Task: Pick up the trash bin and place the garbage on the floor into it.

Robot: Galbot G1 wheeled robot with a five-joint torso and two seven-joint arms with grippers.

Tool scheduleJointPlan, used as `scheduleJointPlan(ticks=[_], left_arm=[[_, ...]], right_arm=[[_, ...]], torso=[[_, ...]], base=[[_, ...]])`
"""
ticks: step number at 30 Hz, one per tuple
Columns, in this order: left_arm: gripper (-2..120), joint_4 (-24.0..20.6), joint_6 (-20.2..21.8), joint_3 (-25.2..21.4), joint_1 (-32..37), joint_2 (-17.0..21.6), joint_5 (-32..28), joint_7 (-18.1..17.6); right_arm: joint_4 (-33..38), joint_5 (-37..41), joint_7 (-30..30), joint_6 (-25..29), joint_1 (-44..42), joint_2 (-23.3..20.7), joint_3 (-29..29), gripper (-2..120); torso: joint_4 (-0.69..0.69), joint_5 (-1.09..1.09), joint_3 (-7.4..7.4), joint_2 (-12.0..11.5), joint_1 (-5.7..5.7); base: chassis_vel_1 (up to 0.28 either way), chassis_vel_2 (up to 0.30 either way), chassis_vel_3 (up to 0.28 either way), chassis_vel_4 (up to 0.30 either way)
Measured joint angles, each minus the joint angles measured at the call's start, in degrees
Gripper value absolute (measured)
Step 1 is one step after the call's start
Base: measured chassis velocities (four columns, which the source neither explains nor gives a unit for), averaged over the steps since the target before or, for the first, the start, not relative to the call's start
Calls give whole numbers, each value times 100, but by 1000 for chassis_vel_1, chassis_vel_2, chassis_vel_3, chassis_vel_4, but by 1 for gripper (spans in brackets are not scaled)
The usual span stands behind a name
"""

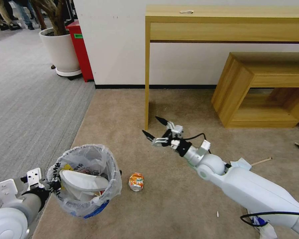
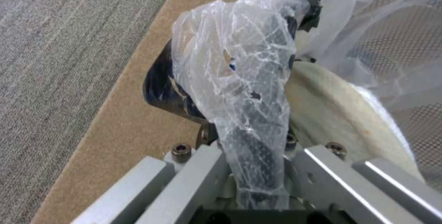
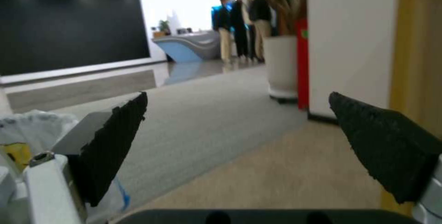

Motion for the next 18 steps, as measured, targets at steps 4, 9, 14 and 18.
scheduleJointPlan(ticks=[4,9,14,18], left_arm=[[0,-23,0,-3,23,-15,1,-2],[0,-43,0,-3,37,-36,11,-4],[0,-44,0,-3,47,-39,17,-5],[0,-14,0,0,41,-36,22,-5]], right_arm=[[81,600,-44,-291,-140,-155,72,100],[83,1053,-108,-467,-275,-230,79,100],[47,1485,-131,-643,-500,-271,11,100],[-66,1710,-217,-700,-680,-282,-121,100]], torso=[[-1,0,0,0,0],[0,0,0,0,0],[0,0,0,0,0],[0,1,0,0,0]], base=[[0,0,0,0],[0,0,0,0],[0,0,0,0],[0,0,0,0]])
